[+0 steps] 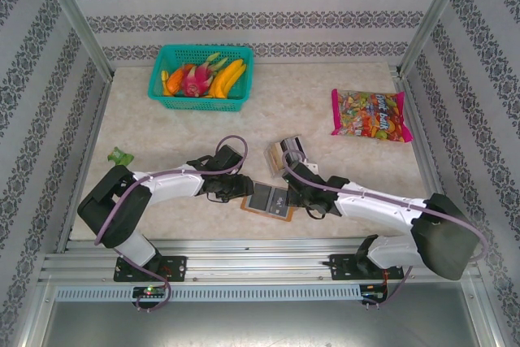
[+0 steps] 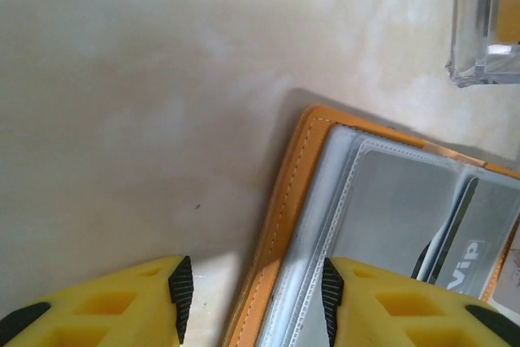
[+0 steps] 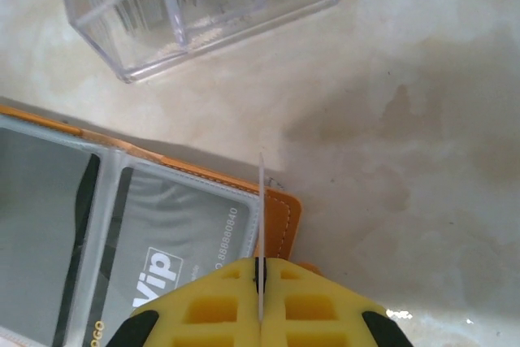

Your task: Put the credit cards into the card holder

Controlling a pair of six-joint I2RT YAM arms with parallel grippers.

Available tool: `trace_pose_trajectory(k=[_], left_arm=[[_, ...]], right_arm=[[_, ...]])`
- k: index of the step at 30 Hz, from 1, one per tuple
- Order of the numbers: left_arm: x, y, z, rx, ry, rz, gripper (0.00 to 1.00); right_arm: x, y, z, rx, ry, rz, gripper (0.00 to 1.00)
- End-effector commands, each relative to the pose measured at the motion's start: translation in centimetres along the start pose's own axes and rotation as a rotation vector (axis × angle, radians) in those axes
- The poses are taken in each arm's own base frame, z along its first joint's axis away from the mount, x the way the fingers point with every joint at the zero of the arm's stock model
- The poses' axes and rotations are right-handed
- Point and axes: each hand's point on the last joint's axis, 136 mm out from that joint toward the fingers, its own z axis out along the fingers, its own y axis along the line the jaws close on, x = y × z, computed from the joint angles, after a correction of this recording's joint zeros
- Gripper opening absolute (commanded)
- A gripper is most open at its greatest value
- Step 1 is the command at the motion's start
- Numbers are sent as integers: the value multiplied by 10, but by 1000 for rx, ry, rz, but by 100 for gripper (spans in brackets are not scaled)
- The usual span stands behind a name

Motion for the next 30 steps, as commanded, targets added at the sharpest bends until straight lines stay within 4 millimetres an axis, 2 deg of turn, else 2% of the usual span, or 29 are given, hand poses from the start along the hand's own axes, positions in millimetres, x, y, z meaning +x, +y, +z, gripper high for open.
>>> trace_pose_trajectory(k=[1,4,6,10,17,21,27,30], left_arm=[[10,-3,8,-4,44,35,48],[10,-4,9,-2,48,37,48],[11,-4,11,-2,51,37,48],[12,-5,12,-1,61,40,47],[15,-5,14,-2,67,38,46],[17,-4,16,-2,74,37,45],[22,-6,20,8,88,37,43],[23,-7,22,14,91,37,43]], right_arm=[[-7,-3,-8,-5,-38,44,0],[-12,-9,-16,-2,-68,65,0],[-10,-5,-16,-38,-58,85,0],[-4,0,-9,-78,-22,120,0],[9,-2,9,-64,26,157,0],[11,0,13,-87,23,182,0],[1,10,5,-184,-10,246,0],[-1,9,6,-194,-4,266,0]])
